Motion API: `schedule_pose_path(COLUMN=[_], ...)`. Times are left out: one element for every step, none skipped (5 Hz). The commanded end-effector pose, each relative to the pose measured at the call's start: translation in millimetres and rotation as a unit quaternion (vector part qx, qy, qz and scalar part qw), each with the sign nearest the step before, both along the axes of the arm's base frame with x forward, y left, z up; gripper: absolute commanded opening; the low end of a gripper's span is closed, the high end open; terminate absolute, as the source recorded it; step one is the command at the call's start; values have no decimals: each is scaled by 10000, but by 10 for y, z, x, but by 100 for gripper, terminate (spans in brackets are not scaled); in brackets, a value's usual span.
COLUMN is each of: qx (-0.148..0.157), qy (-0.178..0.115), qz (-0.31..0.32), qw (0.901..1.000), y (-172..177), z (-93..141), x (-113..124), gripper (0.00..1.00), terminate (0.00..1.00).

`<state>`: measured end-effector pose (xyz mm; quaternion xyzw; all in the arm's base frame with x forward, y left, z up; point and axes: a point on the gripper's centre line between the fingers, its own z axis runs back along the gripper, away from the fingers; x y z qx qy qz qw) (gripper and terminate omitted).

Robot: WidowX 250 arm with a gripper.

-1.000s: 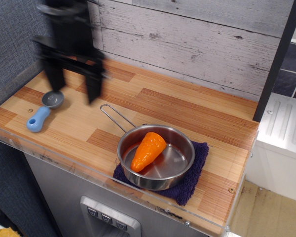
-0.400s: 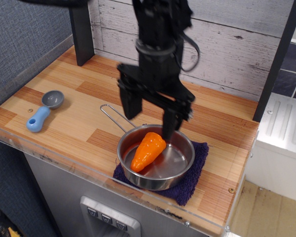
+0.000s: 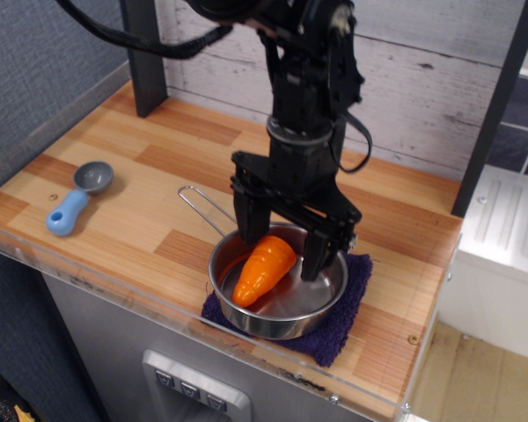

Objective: Place the carrot on the table near the handle of the silver pan.

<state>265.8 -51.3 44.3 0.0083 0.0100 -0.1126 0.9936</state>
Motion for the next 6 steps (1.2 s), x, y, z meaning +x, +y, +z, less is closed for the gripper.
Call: schedule_pose_path(qx=[100, 113, -68, -127, 18, 24], qy=[127, 65, -239, -565, -691, -580], qz=[-204, -325, -509, -213, 421, 819], qw=[9997, 9994, 9984, 9981, 9967, 9949], y=[-32, -57, -18, 316, 834, 1350], z=[-178, -116, 212, 497, 562, 405], x=[-116, -114, 8, 207, 401, 552], gripper=[100, 0, 0, 0, 0, 0], terminate=[0, 0, 0, 0, 0, 0])
